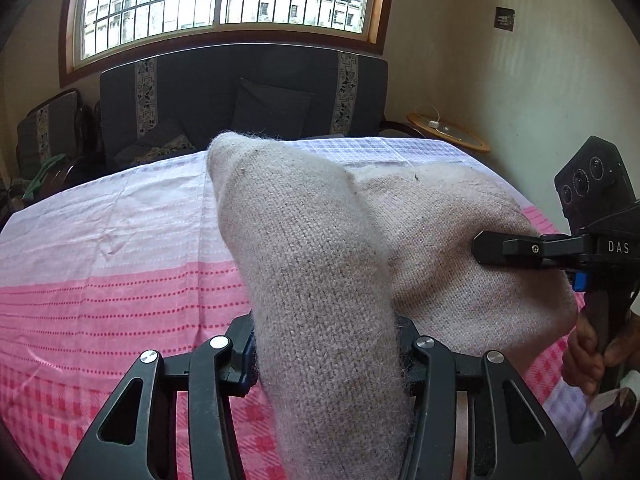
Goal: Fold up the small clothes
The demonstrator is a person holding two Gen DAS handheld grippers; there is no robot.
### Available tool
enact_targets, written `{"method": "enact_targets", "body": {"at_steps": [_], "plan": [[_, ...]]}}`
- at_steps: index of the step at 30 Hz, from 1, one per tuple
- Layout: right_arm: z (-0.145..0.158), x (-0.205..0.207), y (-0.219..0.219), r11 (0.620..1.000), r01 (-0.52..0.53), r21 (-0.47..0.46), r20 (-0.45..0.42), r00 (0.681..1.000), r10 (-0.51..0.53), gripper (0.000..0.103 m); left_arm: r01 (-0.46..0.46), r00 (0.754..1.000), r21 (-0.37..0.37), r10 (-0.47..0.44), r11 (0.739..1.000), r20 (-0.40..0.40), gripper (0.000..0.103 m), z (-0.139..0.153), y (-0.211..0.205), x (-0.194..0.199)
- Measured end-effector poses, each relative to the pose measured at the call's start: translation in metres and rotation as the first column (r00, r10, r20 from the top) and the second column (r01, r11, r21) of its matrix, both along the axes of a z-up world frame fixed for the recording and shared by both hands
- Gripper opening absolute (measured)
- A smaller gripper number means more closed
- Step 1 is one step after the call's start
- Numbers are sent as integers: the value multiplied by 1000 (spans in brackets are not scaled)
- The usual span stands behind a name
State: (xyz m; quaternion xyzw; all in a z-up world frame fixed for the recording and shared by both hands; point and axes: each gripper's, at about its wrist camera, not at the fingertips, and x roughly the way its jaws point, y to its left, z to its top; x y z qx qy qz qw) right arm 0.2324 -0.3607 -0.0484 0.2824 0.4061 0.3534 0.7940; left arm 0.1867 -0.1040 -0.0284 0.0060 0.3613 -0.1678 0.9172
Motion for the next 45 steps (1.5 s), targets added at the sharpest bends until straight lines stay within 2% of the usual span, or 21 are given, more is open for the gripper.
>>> {"method": "enact_targets", "body": {"at_steps": [6, 10, 15, 20, 22, 24, 25, 27, 28, 30, 32, 34, 35, 37, 39, 42, 45], "plan": [[9, -42, 32, 998, -44, 36, 26, 999, 43, 32, -42, 999, 16, 41, 999, 14, 49, 17, 31, -51], [4, -66, 42, 996, -69, 54, 28, 997, 68, 32, -55, 998, 22, 55, 998, 9, 49, 15, 46, -81], [-19, -91, 54, 995, -82, 65, -17, 996, 84, 32, -80, 996, 19, 80, 997, -35, 49, -6, 60, -109], [-49, -111, 64, 995, -88, 43, -72, 993, 91, 32, -109, 993, 12, 109, 994, -54, 51, -42, 65, -131], [-61, -120, 65, 996, -80, 33, -87, 993, 82, 32, -124, 992, 24, 124, 992, -18, 57, -52, 66, -140], [-70, -128, 62, 999, -53, 8, -92, 994, 53, 36, -155, 986, 33, 153, 987, 62, 69, -55, 67, -154], [-72, -131, 61, 999, -38, 2, -91, 995, 38, 38, -191, 976, 62, 183, 980, 118, 73, -53, 66, -160], [-65, -142, 58, 999, -8, -54, -45, 999, 5, 40, -296, 935, 139, 257, 945, 244, 83, -47, 65, -173], [-57, -149, 58, 995, 11, -100, 1, 1000, -11, 40, -329, 916, 159, 274, 931, 292, 85, -42, 63, -178], [-34, -168, 59, 980, 63, -189, 130, 991, -38, 41, -339, 897, 133, 277, 931, 345, 85, -29, 65, -187], [-12, -187, 63, 955, 133, -264, 257, 964, -63, 48, -342, 877, 77, 289, 937, 383, 86, -15, 70, -195], [9, -205, 66, 942, 182, -282, 368, 927, -69, 75, -373, 849, 63, 313, 926, 425, 96, 0, 70, -202], [18, -212, 67, 939, 199, -279, 411, 909, -71, 78, -385, 840, 66, 320, 920, 438, 101, 6, 69, -203], [33, -225, 70, 931, 227, -287, 475, 877, -68, 80, -365, 833, 54, 301, 929, 464, 102, 19, 68, -210], [46, -234, 76, 921, 251, -297, 513, 856, -67, 80, -343, 838, 54, 280, 938, 469, 103, 28, 64, -212], [55, -243, 78, 917, 272, -290, 543, 836, -76, 84, -323, 841, 45, 265, 945, 472, 103, 40, 59, -217], [59, -249, 78, 912, 294, -286, 561, 823, -89, 86, -321, 833, 35, 264, 947, 485, 103, 47, 55, -223]]}}
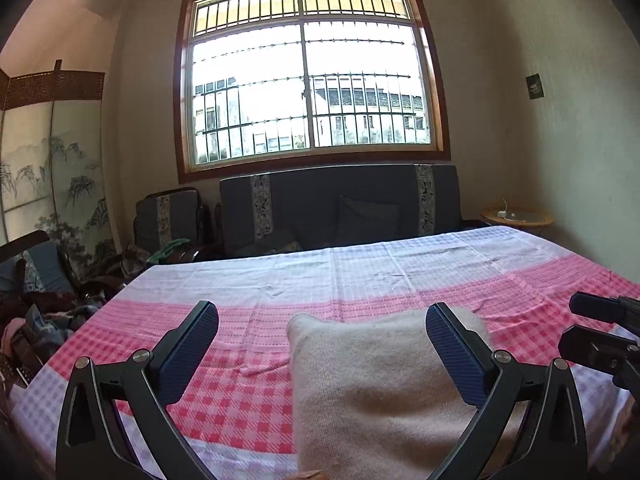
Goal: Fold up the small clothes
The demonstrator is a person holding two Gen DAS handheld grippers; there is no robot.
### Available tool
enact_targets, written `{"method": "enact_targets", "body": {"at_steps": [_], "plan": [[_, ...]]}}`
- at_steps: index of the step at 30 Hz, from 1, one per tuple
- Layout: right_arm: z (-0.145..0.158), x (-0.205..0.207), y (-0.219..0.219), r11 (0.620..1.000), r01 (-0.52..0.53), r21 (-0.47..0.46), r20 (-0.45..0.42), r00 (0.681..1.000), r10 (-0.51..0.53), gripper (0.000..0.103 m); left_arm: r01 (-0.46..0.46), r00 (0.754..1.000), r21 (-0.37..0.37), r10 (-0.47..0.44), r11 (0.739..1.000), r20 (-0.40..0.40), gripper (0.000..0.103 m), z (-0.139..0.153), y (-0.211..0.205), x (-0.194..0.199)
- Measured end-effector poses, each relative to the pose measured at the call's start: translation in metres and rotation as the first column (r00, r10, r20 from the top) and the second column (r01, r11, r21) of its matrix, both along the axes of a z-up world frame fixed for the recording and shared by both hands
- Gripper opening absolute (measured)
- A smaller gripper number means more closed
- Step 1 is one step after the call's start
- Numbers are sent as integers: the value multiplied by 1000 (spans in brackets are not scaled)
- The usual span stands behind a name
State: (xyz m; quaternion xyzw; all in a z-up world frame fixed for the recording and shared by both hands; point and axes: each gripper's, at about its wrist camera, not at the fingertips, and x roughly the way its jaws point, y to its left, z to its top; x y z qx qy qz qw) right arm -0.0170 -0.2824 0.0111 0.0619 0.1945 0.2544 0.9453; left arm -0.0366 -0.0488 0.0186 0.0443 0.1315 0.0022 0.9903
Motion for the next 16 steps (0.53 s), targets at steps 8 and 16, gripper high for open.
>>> {"method": "enact_targets", "body": {"at_steps": [8, 16], "plan": [[4, -15, 2, 1000, 4, -14, 22, 1000, -4, 94, -27, 1000, 3, 27, 1000, 3, 103, 4, -8, -5], [3, -25, 5, 998, 52, -46, 26, 998, -50, 99, -43, 996, -33, 41, 999, -77, 103, -3, -4, 2]]}}
